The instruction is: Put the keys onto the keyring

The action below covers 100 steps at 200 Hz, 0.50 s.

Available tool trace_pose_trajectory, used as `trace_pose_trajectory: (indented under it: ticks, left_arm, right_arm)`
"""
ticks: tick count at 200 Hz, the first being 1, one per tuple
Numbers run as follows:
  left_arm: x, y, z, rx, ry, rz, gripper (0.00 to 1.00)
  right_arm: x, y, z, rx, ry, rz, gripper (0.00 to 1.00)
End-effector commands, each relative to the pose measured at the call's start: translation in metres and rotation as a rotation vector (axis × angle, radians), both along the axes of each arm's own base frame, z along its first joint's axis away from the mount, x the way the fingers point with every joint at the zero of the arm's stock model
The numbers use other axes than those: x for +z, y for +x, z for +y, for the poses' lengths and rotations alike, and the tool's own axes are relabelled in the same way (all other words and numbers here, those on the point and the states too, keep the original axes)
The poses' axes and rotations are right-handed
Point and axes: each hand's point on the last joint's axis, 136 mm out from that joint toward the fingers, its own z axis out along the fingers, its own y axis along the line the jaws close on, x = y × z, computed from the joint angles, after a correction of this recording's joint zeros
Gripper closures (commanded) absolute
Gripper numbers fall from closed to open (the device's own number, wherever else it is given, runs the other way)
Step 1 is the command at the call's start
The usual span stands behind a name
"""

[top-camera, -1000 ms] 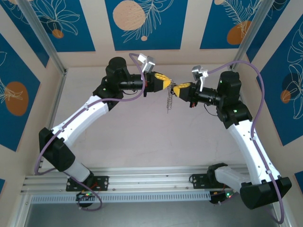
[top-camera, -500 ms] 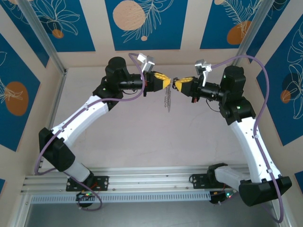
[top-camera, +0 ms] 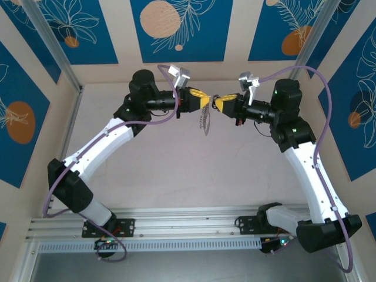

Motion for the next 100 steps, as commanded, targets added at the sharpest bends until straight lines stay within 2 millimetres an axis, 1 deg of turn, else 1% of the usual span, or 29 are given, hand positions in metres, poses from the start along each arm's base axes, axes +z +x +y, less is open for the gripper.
trace_pose_trajectory:
  ticks: [1, 9, 13, 30, 41, 64, 100]
  left_arm:
    - [0.014, -0.003, 0.001, 0.003, -0.027, -0.025, 1.00]
    - [0.013, -0.001, 0.001, 0.012, -0.024, -0.021, 0.99]
    - [0.012, 0.000, 0.001, 0.017, -0.023, -0.019, 0.96]
    - [0.009, 0.005, 0.001, 0.046, -0.019, -0.010, 0.79]
    - [0.007, 0.009, 0.003, 0.070, -0.015, -0.007, 0.74]
    - [0.003, 0.017, 0.010, 0.116, -0.008, 0.002, 0.69]
    - [-0.005, 0.032, 0.030, 0.209, 0.008, 0.029, 0.68]
  right_arm:
    - [0.007, -0.003, 0.004, 0.011, -0.006, -0.022, 1.00]
    - [0.005, -0.001, 0.004, 0.005, -0.009, -0.013, 1.00]
    - [0.006, 0.000, 0.003, 0.003, -0.009, -0.010, 1.00]
    - [-0.002, 0.006, 0.002, -0.020, -0.025, 0.018, 1.00]
    - [-0.008, 0.010, 0.001, -0.032, -0.036, 0.041, 1.00]
    - [-0.026, 0.017, -0.001, -0.054, -0.058, 0.097, 1.00]
    - [-0.056, 0.028, -0.003, -0.087, -0.088, 0.177, 1.00]
